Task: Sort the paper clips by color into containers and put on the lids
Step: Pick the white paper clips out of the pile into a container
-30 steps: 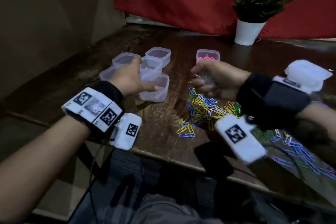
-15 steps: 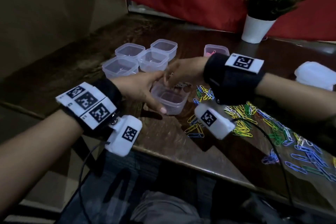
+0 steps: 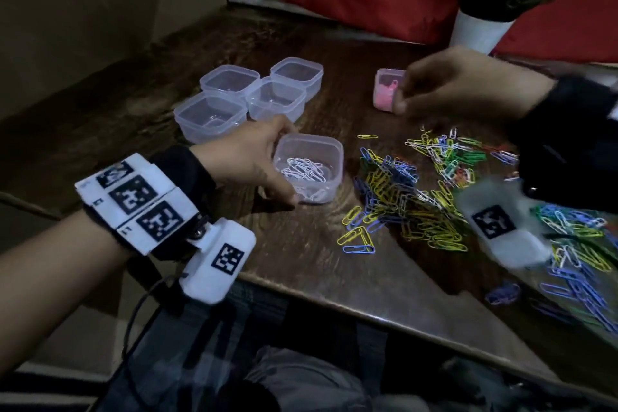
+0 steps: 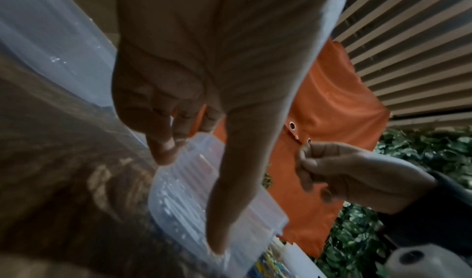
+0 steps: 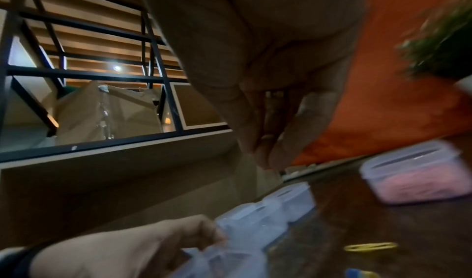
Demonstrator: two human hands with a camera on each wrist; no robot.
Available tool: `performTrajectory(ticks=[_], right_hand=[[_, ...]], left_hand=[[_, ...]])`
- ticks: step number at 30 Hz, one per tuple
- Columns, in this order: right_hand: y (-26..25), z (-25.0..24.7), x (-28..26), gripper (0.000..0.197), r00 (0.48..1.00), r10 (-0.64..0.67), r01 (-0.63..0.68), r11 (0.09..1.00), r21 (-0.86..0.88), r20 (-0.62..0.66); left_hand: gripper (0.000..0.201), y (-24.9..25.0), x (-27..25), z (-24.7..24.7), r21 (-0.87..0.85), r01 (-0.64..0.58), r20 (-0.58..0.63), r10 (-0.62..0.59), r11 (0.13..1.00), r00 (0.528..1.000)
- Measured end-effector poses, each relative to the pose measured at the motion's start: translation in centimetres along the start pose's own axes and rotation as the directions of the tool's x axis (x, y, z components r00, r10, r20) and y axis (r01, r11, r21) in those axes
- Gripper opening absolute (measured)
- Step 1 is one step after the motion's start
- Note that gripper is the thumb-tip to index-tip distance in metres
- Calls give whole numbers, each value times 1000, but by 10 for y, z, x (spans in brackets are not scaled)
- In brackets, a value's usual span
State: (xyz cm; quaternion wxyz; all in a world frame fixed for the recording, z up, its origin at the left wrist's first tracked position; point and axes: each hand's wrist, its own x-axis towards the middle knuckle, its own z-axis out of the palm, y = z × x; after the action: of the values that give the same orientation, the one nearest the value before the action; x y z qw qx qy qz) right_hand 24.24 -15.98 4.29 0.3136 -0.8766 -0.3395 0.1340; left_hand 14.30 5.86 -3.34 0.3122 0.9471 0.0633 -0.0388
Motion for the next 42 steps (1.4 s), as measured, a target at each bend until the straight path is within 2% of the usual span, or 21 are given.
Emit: performTrajectory(ticks=[3,6,8,10,11,13,15,16,19,22,24,27,30,34,36,39,42], right_hand=[[38,-14,-20,21,985,149,-135,979,-152,87],[61,-14,-36,23,924,326,-256,916,-309,201],[62,-8,-43,16,911,347,-223,869,-442,223],[57,1,-44,15,946,255,-96,812,-576,202],[53,5,-43,17,960,201,-43,794,-607,195],[50,16,-37,25,975,71,70,802,-593,210],[50,28,-31,30,957,-34,189,827,-530,288],[51,33,-28,30,944,-66,233,830,-507,324],[56,38,-18,24,932,-78,262,819,-511,353],[61,37,-11,15,926,-68,262,824,-502,370],[65,31,-11,10,939,-60,212,876,-432,339],[76,14,-17,23,967,-2,51,981,-186,254],[88,0,-24,17,960,96,-114,992,56,261],[100,-6,-31,21,949,168,-225,955,194,268],[101,-7,-35,24,956,185,-231,953,194,225],[101,-7,-39,23,964,194,-217,970,110,183],[95,-2,-41,13,969,189,-171,978,-120,160]], left_hand=[[90,1,7,-11,123,65,22,-68,990,997],[115,12,5,-15,295,59,25,-70,954,997],[115,28,-5,-9,441,-41,-43,67,897,997],[101,48,-20,3,541,-114,-92,193,833,977],[96,55,-27,10,550,-130,-79,206,825,975],[96,68,-41,27,516,-161,12,181,841,983],[96,74,-50,46,527,-165,104,129,834,986],[90,75,-54,54,549,-144,110,100,823,989],[64,80,-58,70,579,-41,-9,57,815,998],[48,81,-56,74,585,-35,-53,81,811,995],[36,83,-53,72,539,-89,-75,153,837,985],[21,91,-42,68,457,-213,-76,276,864,958],[24,96,-21,65,460,-197,49,197,866,979],[13,98,2,64,490,-191,138,141,851,980],[11,100,7,63,507,-201,133,154,838,979],[19,103,11,62,571,-237,141,190,786,972],[20,102,14,63,598,-265,169,204,756,964]])
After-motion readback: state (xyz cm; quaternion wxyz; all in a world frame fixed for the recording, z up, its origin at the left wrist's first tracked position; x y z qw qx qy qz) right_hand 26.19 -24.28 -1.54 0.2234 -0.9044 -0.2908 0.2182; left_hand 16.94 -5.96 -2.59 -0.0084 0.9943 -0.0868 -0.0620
